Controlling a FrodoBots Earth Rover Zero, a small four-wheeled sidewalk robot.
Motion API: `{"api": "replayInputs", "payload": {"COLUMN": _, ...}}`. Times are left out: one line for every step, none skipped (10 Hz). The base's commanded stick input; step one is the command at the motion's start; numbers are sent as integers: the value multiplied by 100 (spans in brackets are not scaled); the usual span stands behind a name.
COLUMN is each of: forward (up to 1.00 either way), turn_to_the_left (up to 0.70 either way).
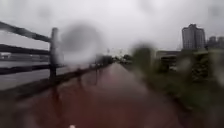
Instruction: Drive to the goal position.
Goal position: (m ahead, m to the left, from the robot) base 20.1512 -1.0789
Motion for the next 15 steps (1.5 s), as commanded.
{"api": "replayInputs", "payload": {"forward": 100, "turn_to_the_left": 0}}
{"api": "replayInputs", "payload": {"forward": 100, "turn_to_the_left": 0}}
{"api": "replayInputs", "payload": {"forward": 100, "turn_to_the_left": 0}}
{"api": "replayInputs", "payload": {"forward": 100, "turn_to_the_left": 0}}
{"api": "replayInputs", "payload": {"forward": 100, "turn_to_the_left": 0}}
{"api": "replayInputs", "payload": {"forward": 100, "turn_to_the_left": 0}}
{"api": "replayInputs", "payload": {"forward": 100, "turn_to_the_left": 0}}
{"api": "replayInputs", "payload": {"forward": 100, "turn_to_the_left": 0}}
{"api": "replayInputs", "payload": {"forward": 100, "turn_to_the_left": 0}}
{"api": "replayInputs", "payload": {"forward": 100, "turn_to_the_left": -29}}
{"api": "replayInputs", "payload": {"forward": 100, "turn_to_the_left": -39}}
{"api": "replayInputs", "payload": {"forward": 100, "turn_to_the_left": -35}}
{"api": "replayInputs", "payload": {"forward": 100, "turn_to_the_left": -2}}
{"api": "replayInputs", "payload": {"forward": 100, "turn_to_the_left": 0}}
{"api": "replayInputs", "payload": {"forward": 100, "turn_to_the_left": 0}}
